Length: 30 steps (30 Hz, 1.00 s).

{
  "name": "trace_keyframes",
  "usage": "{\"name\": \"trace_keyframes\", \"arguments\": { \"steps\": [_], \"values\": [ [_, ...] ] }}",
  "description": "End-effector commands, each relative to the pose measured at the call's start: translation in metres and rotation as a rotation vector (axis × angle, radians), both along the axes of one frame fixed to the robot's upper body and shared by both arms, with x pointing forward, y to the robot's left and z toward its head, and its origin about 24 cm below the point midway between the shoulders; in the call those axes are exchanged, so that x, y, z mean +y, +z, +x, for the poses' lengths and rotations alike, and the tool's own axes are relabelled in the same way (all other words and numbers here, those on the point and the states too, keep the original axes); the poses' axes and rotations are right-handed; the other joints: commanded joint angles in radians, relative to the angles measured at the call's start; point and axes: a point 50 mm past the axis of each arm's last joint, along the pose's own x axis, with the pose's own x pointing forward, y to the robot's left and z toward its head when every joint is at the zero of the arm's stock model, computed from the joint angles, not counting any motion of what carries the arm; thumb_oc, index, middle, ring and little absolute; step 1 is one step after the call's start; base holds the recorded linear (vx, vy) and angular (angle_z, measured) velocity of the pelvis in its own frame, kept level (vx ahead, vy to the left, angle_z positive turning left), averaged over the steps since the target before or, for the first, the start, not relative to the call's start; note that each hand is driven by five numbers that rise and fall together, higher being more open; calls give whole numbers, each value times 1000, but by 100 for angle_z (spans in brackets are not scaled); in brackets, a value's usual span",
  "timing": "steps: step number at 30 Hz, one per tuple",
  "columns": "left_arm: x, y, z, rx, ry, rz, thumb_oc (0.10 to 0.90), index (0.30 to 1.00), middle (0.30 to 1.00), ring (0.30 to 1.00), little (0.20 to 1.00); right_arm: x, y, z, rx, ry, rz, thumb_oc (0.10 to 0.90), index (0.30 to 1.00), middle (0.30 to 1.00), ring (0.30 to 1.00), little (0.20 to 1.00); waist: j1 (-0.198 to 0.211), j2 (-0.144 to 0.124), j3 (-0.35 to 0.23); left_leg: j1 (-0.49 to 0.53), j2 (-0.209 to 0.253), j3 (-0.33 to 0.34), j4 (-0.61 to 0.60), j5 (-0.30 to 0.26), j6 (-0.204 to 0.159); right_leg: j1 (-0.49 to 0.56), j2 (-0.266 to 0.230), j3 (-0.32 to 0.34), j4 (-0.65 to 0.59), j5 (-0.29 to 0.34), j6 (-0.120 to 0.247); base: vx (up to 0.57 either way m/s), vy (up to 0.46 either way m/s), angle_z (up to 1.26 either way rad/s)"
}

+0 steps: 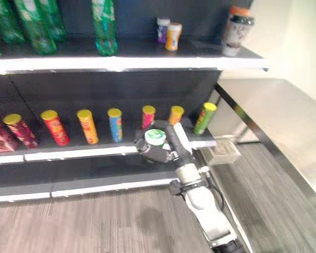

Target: Put the goods on the table back onto the shelves and tidy them up.

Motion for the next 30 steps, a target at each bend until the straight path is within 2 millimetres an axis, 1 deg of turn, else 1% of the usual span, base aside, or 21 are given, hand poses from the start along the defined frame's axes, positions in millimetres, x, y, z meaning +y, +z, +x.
{"name": "trace_keyframes", "arguments": {
  "steps": [1, 3, 4, 5, 8, 10, 11, 13, 15, 16, 17, 18, 19, 20, 21, 22, 23, 25, 26, 27, 30],
  "values": [
    [-13, 2, 32, -119, -13, -73, 800, 900, 900, 900, 900, -7, 72, 26, -377, 8, -66, 400, 300, 300, 300, 300, 3, 12, -30, 37, -62, 26, -38, -85, 9, -12, -35, -212, -161, 163, 14, 131, 275, 15],
    [-13, 2, 38, -127, -7, -75, 800, 900, 900, 900, 900, -7, 71, 26, -379, 11, -60, 400, 300, 300, 300, 300, -15, 2, -9, 53, -70, 18, -38, -90, 8, -78, 17, -188, -176, 183, 19, 95, 59, 8],
    [-14, 4, 48, -159, -8, -76, 800, 900, 900, 900, 900, -8, 70, 26, -374, -2, -64, 400, 300, 300, 300, 300, -23, -10, 3, 71, -79, -7, -38, -101, 6, -98, 39, -158, -220, 213, 31, 114, 36, 12],
    [-14, 4, 48, -159, -8, -76, 800, 900, 900, 900, 900, -8, 70, 26, -374, -2, -64, 400, 300, 300, 300, 300, -23, -9, 4, 72, -79, -8, -38, -101, 6, -96, 40, -159, -222, 215, 31, 132, -9, -4],
    [-21, 5, 59, -187, -52, -95, 800, 900, 900, 900, 900, -8, 69, 25, -379, -10, -62, 400, 300, 300, 300, 300, -34, -27, 10, 84, -85, -43, -37, -118, -1, -91, 49, -137, -299, 243, 38, 133, -50, 20],
    [-26, 4, 56, -186, -66, -112, 800, 900, 900, 900, 900, -10, 67, 22, -373, -26, -65, 400, 300, 300, 300, 300, -32, -36, -12, 103, -83, -51, -38, -149, -5, -39, 69, -140, -356, 211, 28, 162, -71, 33],
    [-26, 4, 56, -185, -66, -111, 800, 900, 900, 900, 900, -10, 67, 22, -373, -27, -64, 400, 300, 300, 300, 300, -35, -39, -14, 99, -86, -55, -38, -144, -5, -38, 65, -143, -363, 217, 27, 160, -53, 50],
    [-31, 1, 43, -154, -44, -135, 800, 900, 900, 900, 900, -11, 71, 21, -401, -36, -79, 400, 300, 300, 300, 300, -41, -34, -43, 126, -62, -40, -26, -176, -11, -20, 99, -136, -354, 189, 13, 327, -84, 53],
    [-29, 1, 38, -147, -25, -133, 800, 900, 900, 900, 900, -12, 74, 19, -422, -48, -97, 400, 300, 300, 300, 300, -46, -28, -63, 138, -39, -28, 10, -213, -24, 13, 126, -134, -371, 161, 3, 332, -107, 25],
    [-28, 1, 37, -151, -24, -129, 800, 900, 900, 900, 900, -12, 74, 18, -429, -51, -106, 400, 300, 300, 300, 300, -48, -31, -68, 127, -33, -20, 49, -221, -31, 24, 130, -132, -387, 159, -3, 241, -98, -4],
    [-28, 1, 38, -159, -15, -126, 800, 900, 900, 900, 900, -11, 76, 18, -438, -45, -113, 400, 300, 300, 300, 300, -44, -24, -69, 110, -13, -4, 113, -223, -45, 44, 146, -125, -404, 149, -10, 121, -108, -8],
    [-26, 3, 43, -182, -4, -119, 800, 900, 900, 900, 900, -12, 78, 18, -452, -51, -111, 400, 300, 300, 300, 300, -41, -31, -65, 49, -1, 9, 215, -186, -69, 63, 145, -123, -433, 158, -19, 117, -130, -10],
    [-26, 4, 48, -203, -3, -117, 800, 900, 900, 900, 900, -12, 79, 18, -456, -49, -111, 400, 300, 300, 300, 300, -34, -32, -55, 2, 25, 24, 322, -149, -89, 85, 154, -120, -448, 153, -33, 47, -156, -12],
    [-25, 6, 56, -232, -9, -113, 800, 900, 900, 900, 900, -12, 79, 19, -459, -54, -108, 400, 300, 300, 300, 300, -30, -43, -46, -68, 42, 22, 444, -95, -104, 101, 156, -122, -473, 153, -50, 114, -224, -20],
    [-27, 9, 66, -268, -41, -95, 800, 900, 900, 900, 900, -12, 80, 19, -468, -71, -125, 400, 300, 300, 300, 300, -14, -69, -20, -189, 97, 68, 580, -42, -92, 154, 153, -127, -514, 127, -67, 72, -170, -17],
    [-27, 9, 66, -268, -41, -95, 800, 900, 900, 900, 900, -12, 80, 19, -468, -72, -124, 400, 300, 300, 300, 300, -13, -67, -21, -193, 100, 68, 587, -46, -91, 153, 155, -126, -516, 128, -67, 146, -112, -22],
    [-25, 10, 68, -281, -18, -100, 800, 900, 900, 900, 900, -13, 79, 18, -467, -74, -121, 400, 300, 300, 300, 300, -5, -72, -17, -222, 107, 93, 559, -81, -79, 171, 155, -121, -524, 123, -66, 134, 52, -16],
    [-23, 10, 65, -285, 22, -102, 800, 900, 900, 900, 900, -12, 79, 17, -463, -63, -123, 400, 300, 300, 300, 300, 13, -74, -18, -233, 67, 98, 423, -111, -58, 180, 147, -98, -532, 120, -56, 204, 159, -20],
    [-27, 7, 57, -260, 56, -106, 800, 900, 900, 900, 900, -9, 78, 18, -462, -49, -124, 400, 300, 300, 300, 300, 36, -58, -25, -266, 10, 58, 219, -29, -70, 203, 165, -75, -557, 114, -47, 158, 177, -25],
    [-27, 7, 58, -260, 56, -106, 800, 900, 900, 900, 900, -9, 78, 18, -463, -49, -124, 400, 300, 300, 300, 300, 35, -60, -27, -265, 6, 59, 206, -17, -69, 200, 162, -76, -557, 117, -47, 144, 159, -44],
    [-31, 6, 58, -261, 55, -111, 800, 900, 900, 900, 900, -10, 80, 19, -471, -60, -128, 400, 300, 300, 300, 300, 47, -43, -24, -291, -13, 48, 124, 52, -86, 219, 180, -55, -563, 104, -41, 101, 99, -57]
  ]
}}
